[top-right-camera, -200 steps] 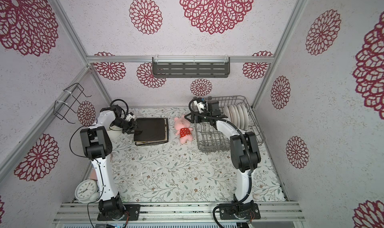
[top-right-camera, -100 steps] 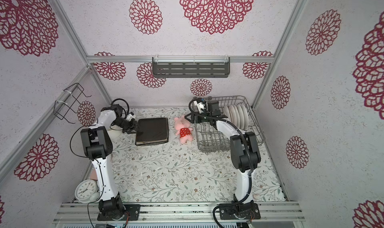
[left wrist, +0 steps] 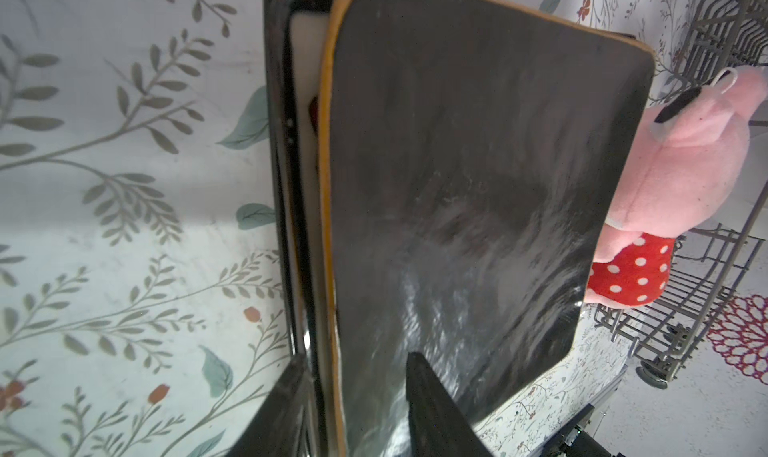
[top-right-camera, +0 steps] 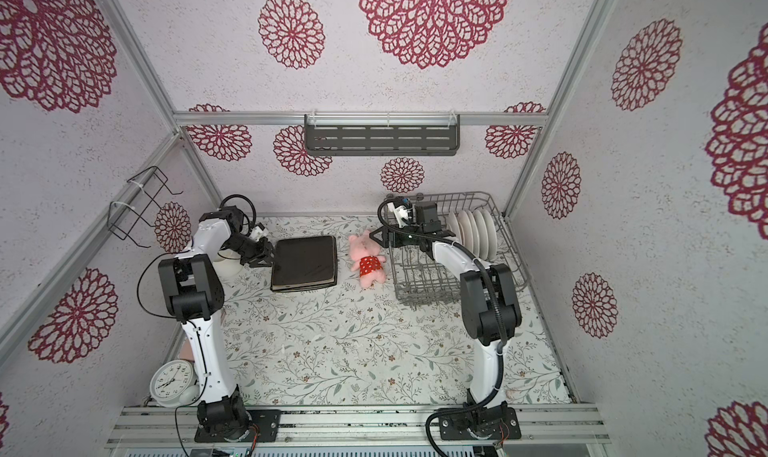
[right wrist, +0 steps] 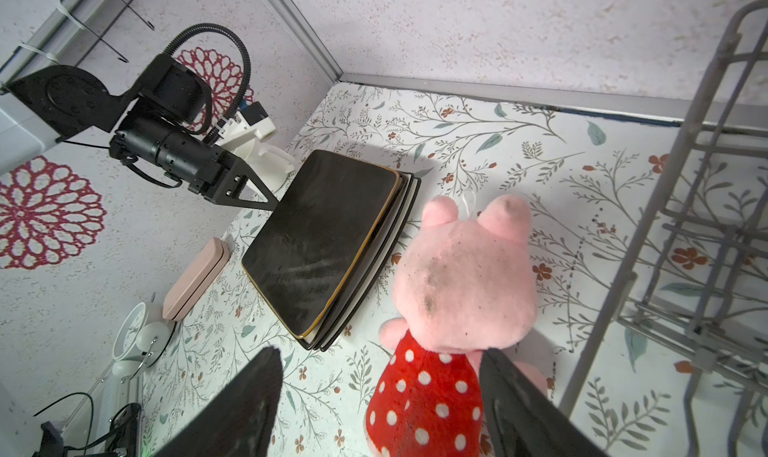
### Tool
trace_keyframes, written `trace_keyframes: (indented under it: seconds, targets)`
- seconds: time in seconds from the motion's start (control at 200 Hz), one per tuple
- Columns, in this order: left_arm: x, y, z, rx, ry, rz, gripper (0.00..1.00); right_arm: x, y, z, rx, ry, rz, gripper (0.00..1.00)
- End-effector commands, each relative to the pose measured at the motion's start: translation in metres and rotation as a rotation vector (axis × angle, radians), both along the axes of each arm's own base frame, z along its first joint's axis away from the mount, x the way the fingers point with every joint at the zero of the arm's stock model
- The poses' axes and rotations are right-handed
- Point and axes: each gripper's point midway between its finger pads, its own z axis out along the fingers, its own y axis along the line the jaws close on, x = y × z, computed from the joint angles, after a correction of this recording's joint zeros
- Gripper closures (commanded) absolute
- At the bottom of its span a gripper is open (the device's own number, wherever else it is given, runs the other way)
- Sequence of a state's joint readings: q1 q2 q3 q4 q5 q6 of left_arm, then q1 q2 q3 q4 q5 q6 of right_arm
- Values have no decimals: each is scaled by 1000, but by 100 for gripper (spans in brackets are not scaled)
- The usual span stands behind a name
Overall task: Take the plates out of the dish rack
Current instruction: 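Open and withdraw the left gripper while the right gripper moves over rack plates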
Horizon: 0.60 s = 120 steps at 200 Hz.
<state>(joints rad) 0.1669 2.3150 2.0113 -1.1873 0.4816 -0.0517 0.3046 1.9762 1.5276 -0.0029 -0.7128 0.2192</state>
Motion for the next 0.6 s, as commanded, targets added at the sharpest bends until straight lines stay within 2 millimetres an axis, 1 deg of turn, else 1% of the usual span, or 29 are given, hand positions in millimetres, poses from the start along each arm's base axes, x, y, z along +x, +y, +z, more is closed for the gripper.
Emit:
trace_keyframes:
  seconds: [0.0, 0.105, 0.185, 0.27, 0.375, 0.43, 0.54, 0.565, 0.575, 0.595]
  targets:
    - [4, 1, 29, 39, -78, -25, 58, -4, -5, 27, -35, -84, -7, 22]
    - [5, 1, 41, 56, -106, -27, 57, -7, -15, 31, -109, -121, -42, 21]
    - [4, 1, 55, 72, -133, -28, 56, -12, -24, 41, -162, -173, -56, 20]
    - [2, -5, 71, 82, -171, -41, 56, -17, -36, 52, -220, -209, -91, 19]
    - [-3, -18, 92, 93, -212, -67, 54, -24, -52, 64, -288, -232, -143, 19]
    - [-9, -27, 104, 107, -229, -89, 51, -28, -60, 73, -316, -253, -173, 19]
    - [-20, -45, 127, 105, -281, -120, 49, -40, -81, 91, -375, -304, -246, 18]
    - [-21, -49, 126, 97, -283, -127, 47, -42, -86, 95, -392, -315, -266, 17]
    - [-23, -51, 138, 97, -312, -129, 46, -43, -89, 95, -400, -317, -274, 17]
    - [-26, -55, 145, 89, -330, -135, 44, -44, -94, 98, -415, -325, -291, 17]
